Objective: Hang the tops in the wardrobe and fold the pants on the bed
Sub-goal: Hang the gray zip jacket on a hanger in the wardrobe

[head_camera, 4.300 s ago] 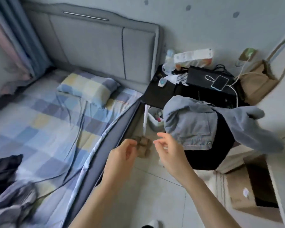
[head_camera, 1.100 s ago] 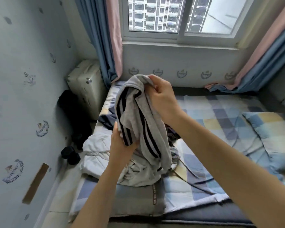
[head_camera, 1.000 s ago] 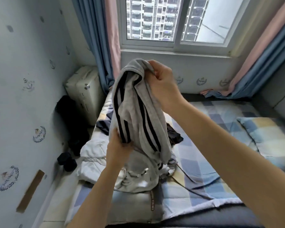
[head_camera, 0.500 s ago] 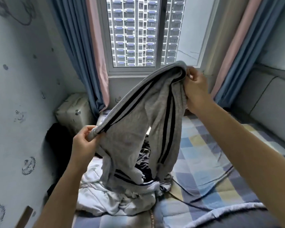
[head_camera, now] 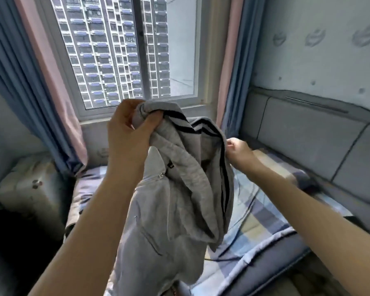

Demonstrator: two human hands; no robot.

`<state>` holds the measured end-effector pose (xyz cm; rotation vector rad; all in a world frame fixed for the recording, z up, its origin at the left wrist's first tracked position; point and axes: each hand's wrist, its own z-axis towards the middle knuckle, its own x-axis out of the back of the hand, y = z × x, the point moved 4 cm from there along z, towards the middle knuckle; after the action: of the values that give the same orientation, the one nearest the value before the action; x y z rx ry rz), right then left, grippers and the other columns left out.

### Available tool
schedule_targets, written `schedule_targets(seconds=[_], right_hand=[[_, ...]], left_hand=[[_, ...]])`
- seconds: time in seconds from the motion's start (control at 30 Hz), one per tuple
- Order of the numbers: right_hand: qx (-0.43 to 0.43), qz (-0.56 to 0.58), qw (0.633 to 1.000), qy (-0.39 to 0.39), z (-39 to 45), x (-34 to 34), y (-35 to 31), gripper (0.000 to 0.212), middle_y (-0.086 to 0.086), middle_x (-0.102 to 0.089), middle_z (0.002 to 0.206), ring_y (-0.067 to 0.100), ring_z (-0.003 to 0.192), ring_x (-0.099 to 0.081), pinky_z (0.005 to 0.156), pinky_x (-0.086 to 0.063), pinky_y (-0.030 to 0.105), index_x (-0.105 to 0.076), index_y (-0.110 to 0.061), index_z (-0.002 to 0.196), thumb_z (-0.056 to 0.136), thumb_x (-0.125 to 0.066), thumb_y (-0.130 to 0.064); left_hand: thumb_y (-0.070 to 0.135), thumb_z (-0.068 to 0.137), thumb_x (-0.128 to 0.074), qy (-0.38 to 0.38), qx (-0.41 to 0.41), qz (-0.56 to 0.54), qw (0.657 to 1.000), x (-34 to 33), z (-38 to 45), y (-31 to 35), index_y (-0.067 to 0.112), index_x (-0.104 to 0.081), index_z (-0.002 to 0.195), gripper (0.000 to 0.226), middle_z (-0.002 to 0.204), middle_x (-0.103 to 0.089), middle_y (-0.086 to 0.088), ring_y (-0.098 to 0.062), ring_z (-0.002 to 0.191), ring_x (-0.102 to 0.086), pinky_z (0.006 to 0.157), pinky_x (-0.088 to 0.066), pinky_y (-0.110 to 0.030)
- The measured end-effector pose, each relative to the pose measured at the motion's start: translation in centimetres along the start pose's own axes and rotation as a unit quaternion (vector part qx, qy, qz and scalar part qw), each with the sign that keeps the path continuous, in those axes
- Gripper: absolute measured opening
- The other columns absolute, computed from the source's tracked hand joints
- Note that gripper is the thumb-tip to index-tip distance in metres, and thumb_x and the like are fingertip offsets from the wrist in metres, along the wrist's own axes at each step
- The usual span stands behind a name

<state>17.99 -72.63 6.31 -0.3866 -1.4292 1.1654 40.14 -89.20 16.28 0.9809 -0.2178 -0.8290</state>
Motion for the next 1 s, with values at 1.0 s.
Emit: schedule_targets(seconds=[1.0], right_hand=[[-0.21, 0.122, 0.927, 0.285, -34.7, 40.6, 24.1, 0.034, 0.0, -0.059, 0.065, 0.011, 0.064, -0.052, 0.064, -0.042, 0.032, -0.063, -0.008, 0.069, 0.096, -0.054, -0.026]], left_hand=[[0.007, 0.073, -0.07, -0.259, 0.096, -0.038, 0.96, -46.9, -26.1, 3.0, 0.022, -0.058, 0.079, 0.019, 0.077, -0.057, 0.007, -0.009, 0.072, -0.054, 0.064, -0.049, -0.029]])
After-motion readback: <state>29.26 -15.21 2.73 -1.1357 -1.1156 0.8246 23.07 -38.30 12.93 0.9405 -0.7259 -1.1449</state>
